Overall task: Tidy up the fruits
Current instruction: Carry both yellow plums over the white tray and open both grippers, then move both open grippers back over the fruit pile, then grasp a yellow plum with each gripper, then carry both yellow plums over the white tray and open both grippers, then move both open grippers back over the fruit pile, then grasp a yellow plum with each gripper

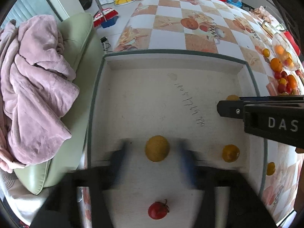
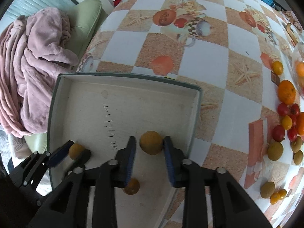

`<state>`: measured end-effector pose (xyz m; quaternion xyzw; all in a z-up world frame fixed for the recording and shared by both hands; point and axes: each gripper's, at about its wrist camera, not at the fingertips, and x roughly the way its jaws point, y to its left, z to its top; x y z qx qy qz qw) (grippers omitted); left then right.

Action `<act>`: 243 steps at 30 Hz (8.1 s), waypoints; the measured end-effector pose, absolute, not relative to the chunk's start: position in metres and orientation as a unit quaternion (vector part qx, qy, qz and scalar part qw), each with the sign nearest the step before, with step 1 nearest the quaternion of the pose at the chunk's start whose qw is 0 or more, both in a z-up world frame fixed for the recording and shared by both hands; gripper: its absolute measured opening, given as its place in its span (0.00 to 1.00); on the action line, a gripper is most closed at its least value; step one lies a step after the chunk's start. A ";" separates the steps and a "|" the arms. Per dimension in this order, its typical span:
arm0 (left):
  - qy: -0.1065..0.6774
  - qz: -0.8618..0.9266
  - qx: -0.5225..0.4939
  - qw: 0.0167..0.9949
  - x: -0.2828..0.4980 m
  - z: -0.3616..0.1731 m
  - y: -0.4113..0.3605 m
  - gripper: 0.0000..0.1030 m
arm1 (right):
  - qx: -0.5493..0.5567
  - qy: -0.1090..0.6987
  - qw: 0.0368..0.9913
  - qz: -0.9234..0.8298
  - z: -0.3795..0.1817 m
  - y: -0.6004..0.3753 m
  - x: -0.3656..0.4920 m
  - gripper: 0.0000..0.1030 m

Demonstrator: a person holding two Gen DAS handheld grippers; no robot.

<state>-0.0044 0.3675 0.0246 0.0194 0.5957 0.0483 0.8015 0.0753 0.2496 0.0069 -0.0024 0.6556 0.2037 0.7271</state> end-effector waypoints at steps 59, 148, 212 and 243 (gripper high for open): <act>0.588 -0.140 0.121 0.787 0.016 0.022 0.096 0.77 | 0.112 0.637 0.761 0.050 0.008 -0.041 0.071 0.66; 0.625 0.045 -0.014 0.779 -0.100 0.022 0.371 0.27 | -0.039 0.684 0.691 0.233 -0.002 0.246 -0.014 0.31; 0.591 -0.106 0.052 0.798 0.055 0.039 0.142 0.72 | 0.141 0.637 0.756 0.053 0.018 -0.026 0.087 0.66; 0.606 -0.114 0.058 0.785 0.073 0.017 0.116 0.29 | 0.154 0.640 0.747 0.093 0.017 -0.027 0.100 0.26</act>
